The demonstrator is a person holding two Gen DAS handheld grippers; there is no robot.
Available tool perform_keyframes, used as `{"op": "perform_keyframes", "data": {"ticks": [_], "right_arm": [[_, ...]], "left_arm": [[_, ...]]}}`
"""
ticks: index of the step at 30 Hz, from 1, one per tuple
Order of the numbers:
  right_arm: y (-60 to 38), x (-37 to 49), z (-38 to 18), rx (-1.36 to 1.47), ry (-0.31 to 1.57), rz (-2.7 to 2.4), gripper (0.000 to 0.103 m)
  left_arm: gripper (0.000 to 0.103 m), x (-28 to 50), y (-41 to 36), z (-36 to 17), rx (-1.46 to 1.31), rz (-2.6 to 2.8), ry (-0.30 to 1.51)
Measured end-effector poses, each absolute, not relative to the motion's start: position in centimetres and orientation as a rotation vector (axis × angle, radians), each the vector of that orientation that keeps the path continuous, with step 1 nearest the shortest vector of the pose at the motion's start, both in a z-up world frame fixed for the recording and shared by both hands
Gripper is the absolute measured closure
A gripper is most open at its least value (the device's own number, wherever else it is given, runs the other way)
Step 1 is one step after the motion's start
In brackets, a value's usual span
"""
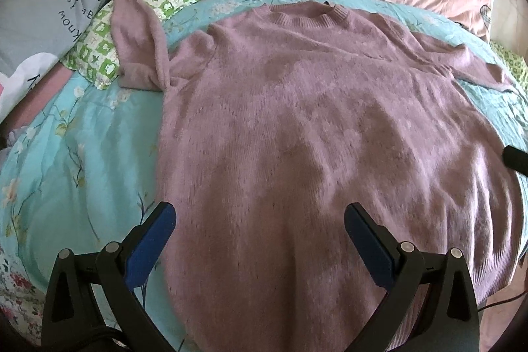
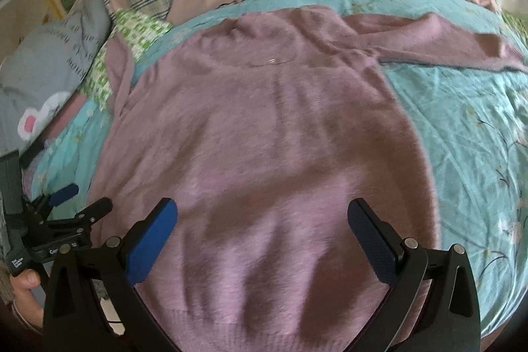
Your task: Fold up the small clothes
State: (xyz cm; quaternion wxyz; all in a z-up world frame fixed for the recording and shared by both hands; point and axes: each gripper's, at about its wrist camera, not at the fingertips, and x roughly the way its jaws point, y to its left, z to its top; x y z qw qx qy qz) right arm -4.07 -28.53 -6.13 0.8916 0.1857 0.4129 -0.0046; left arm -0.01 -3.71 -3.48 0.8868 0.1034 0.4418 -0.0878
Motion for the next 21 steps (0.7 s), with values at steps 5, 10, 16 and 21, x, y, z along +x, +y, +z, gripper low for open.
{"op": "perform_keyframes", "data": {"ticks": [5,10,16,21], "right_arm": [[-34.1,-4.1,-6.0,0.454,0.828,-0.092,0.000],[-42.0,-3.7,-5.6,0.554,0.780,-0.195,0.002],[-52.9,-3.4,-5.6,0.713,0.712,-0.331,0.011],[-61.1,-2.6,-6.4,0.823,0.666,-0.448,0.026]], "left_arm": [[0.001,2.6,-4.6,-2.6,0.212,-0.190,0.906],[0.001,6.4,-5.5,-1.7,0.197,-0.187,0.892],[0.001,11.6,-6.6,-0.6,0.168,-0.177,0.880],[0.001,15.7,-8.0,-0.6,0.183,-0.158,0.859]]}}
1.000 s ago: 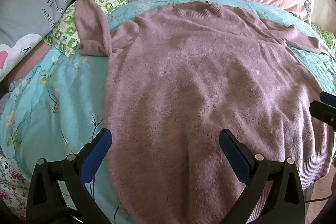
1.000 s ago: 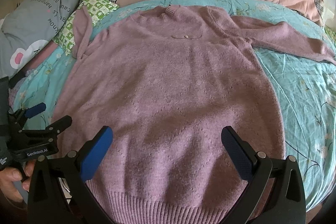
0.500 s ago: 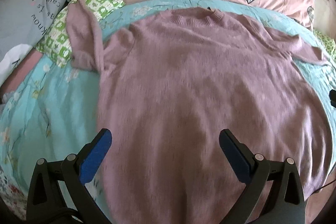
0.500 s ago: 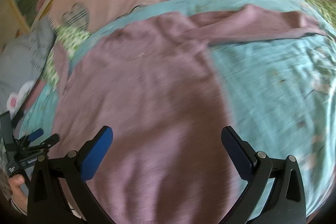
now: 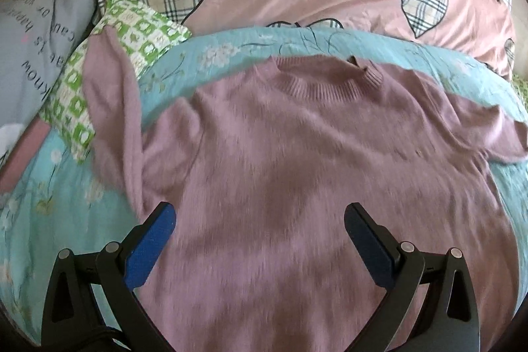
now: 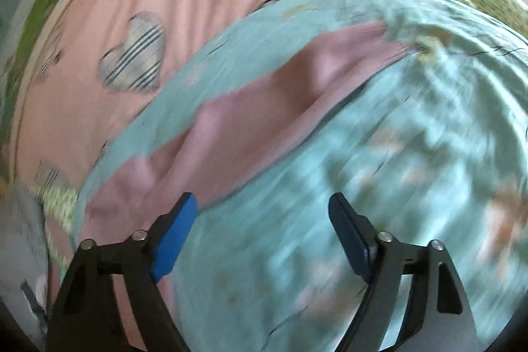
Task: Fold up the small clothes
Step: 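Grasp the sweater sleeve cuff with the right gripper and lay it across the body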
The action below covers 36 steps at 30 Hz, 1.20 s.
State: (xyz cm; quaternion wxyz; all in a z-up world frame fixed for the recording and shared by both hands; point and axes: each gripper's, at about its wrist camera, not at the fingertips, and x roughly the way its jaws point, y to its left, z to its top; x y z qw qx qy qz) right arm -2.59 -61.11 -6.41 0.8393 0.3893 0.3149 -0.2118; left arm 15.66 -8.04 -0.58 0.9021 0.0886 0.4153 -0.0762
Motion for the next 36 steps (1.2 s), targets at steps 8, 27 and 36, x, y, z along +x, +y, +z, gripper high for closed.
{"op": "perform_keyframes", "data": {"ticks": [8,27,36], "right_arm": [[-70.7,-0.4,-9.3,0.954,0.629,-0.603,0.041],[-57.1,8.7,-1.6,0.717,0.535,-0.141,0.095],[-42.2,16.5,-3.0,0.685,0.663,0.179,0.095]], "left_arm": [[0.001,20.7,-9.3,-2.3,0.153,-0.161,0.898],[0.001,18.9,-7.4,-4.0,0.069,-0.230,0.948],[0.001,17.6,-3.8,-3.7,0.014,-0.255,0.955]]}}
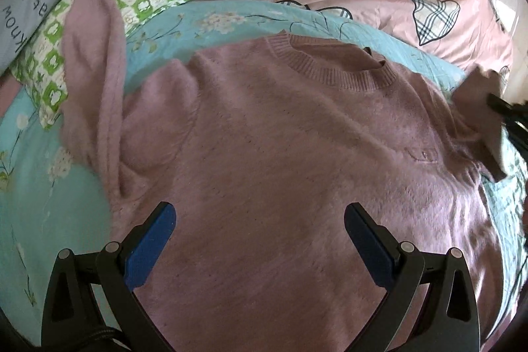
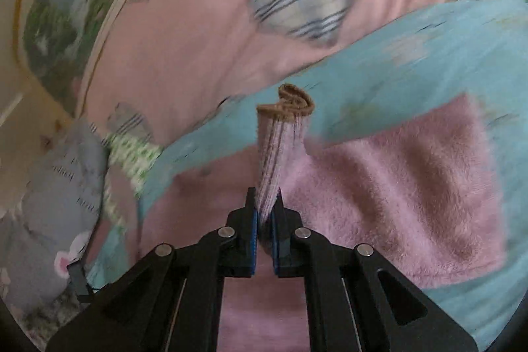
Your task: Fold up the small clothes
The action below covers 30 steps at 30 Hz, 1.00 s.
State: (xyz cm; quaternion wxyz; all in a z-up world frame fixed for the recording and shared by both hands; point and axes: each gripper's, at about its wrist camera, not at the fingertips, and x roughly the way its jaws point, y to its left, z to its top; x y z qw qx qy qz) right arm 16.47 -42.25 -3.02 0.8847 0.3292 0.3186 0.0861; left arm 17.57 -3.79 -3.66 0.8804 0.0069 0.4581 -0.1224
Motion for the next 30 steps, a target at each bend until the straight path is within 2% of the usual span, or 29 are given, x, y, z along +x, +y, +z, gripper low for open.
{"op": "perform_keyframes", "data": {"ticks": [9,15,19,21,22,30], "right_arm": [[-27.2,22.5,-4.3,0.637,0.781,0.470,0.095],[-21.4,24.2,-6.8,0.611,0.853,0.538,0.095],[-21.3,24.6,-7.9,0.670,0.911,0.545,0.083],[-22.3,23.8,-7.5,0.710,0.885,0.551,0.072],[-22.9,23.2,-7.1,0.718,0.865,0.547,0.069],[-30.2,15.3,-4.4,0.764,0.717,0.425,0.068]], "left_arm": [[0.001,16.7,-0.7,-3.8,-0.037,-0.307,0.962],[0.001,17.7,-0.7,-3.8,-0.064,-0.334,0.976],[0.001,19.4,-1.2,-3.9,-0.088,-0.353,0.998],[0.001,20.5,-1.7,-4.3,-0.110,-0.375,1.024],[0.001,21.2,-2.0,-4.5,-0.125,-0.385,1.043],[0.002,25.5,-4.4,-7.1,-0.216,-0.384,1.136]]}}
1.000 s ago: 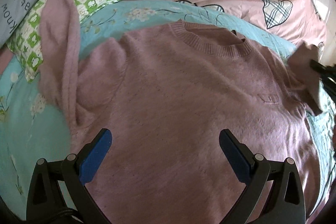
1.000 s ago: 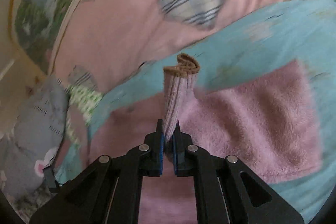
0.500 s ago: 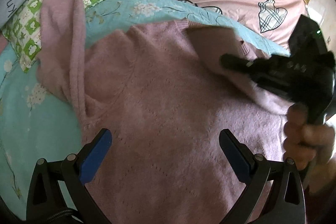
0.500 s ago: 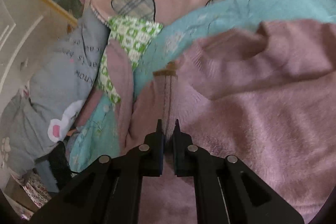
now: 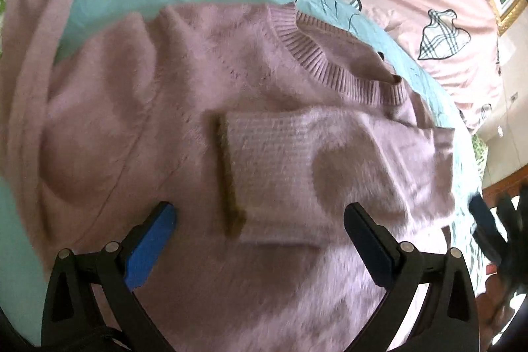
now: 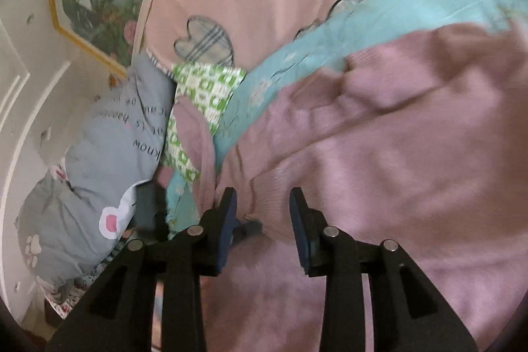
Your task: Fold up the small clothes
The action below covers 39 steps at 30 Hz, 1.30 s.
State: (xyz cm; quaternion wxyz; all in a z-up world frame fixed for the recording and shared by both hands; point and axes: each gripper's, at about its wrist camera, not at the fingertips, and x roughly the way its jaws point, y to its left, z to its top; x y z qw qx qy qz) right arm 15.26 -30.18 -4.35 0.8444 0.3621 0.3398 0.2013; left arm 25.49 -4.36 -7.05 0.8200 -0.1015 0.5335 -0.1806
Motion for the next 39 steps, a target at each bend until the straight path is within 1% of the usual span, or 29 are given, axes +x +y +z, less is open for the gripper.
{"op": "perform_keyframes", "data": {"ticks": [2,3,4,6,7,10,11,13,14,15,17,18,24,30,31,32,33,37,39], "right_arm": [[-31.6,13.3,-4.5,0.786,0.700,0.384,0.068],[-32.3,12.3,-4.7,0.797,0.689,0.361,0.068],[-32.8,11.7,-4.8,0.811,0.680,0.340,0.068],[-34.0,10.5,-5.2,0.841,0.674,0.297,0.068],[-34.6,10.1,-5.3,0.849,0.672,0.280,0.068],[-36.6,9.0,-5.4,0.843,0.668,0.221,0.068],[-37.4,8.6,-5.4,0.841,0.663,0.193,0.068],[-39.0,8.2,-5.8,0.843,0.654,0.141,0.068],[-40.0,8.4,-6.1,0.843,0.662,0.086,0.062],[-40.7,8.5,-6.3,0.842,0.671,0.044,0.053],[-42.0,9.3,-7.0,0.843,0.685,-0.015,0.044],[-42.5,10.0,-7.2,0.836,0.697,-0.036,0.043],[-45.1,15.3,-8.4,0.786,0.764,-0.093,0.040],[-45.8,20.5,-11.5,0.792,0.870,-0.072,0.040],[-45.5,20.9,-11.4,0.770,0.865,-0.047,0.041],[-45.2,20.9,-11.2,0.744,0.870,-0.027,0.071],[-45.2,21.0,-10.8,0.709,0.881,-0.021,0.095],[-46.2,19.1,-6.9,0.614,0.761,-0.080,0.095],[-46.5,18.9,-6.3,0.600,0.750,-0.103,0.095]], "left_arm": [[0.010,25.9,-5.4,-7.0,-0.197,-0.399,1.117],[0.029,26.0,-5.9,-6.9,-0.185,-0.409,1.110],[0.057,26.0,-6.4,-6.9,-0.159,-0.410,1.105],[0.092,25.8,-7.1,-6.4,-0.127,-0.429,1.093],[0.093,25.6,-7.1,-5.8,-0.136,-0.436,1.077],[0.095,23.6,-5.4,-2.2,-0.092,-0.407,0.913],[0.095,23.5,-4.6,-1.7,-0.077,-0.393,0.894],[0.096,24.1,-3.1,-2.5,-0.052,-0.332,0.915],[0.096,24.3,-2.6,-3.0,-0.057,-0.320,0.928],[0.095,24.5,-2.1,-3.3,-0.077,-0.325,0.936],[0.095,24.3,-1.7,-3.2,-0.088,-0.326,0.912],[0.095,24.2,-1.7,-3.1,-0.086,-0.318,0.894],[0.095,23.7,-1.5,-4.3,-0.094,-0.319,0.909],[0.096,23.2,-1.3,-5.8,-0.080,-0.304,0.946],[0.096,23.2,-1.3,-5.9,-0.074,-0.301,0.948],[0.097,23.3,-1.5,-5.9,-0.064,-0.299,0.947],[0.097,23.3,-1.9,-5.8,-0.055,-0.301,0.941],[0.098,23.4,-3.6,-4.2,-0.048,-0.336,0.887],[0.098,23.4,-4.4,-4.1,-0.023,-0.326,0.873]]}}
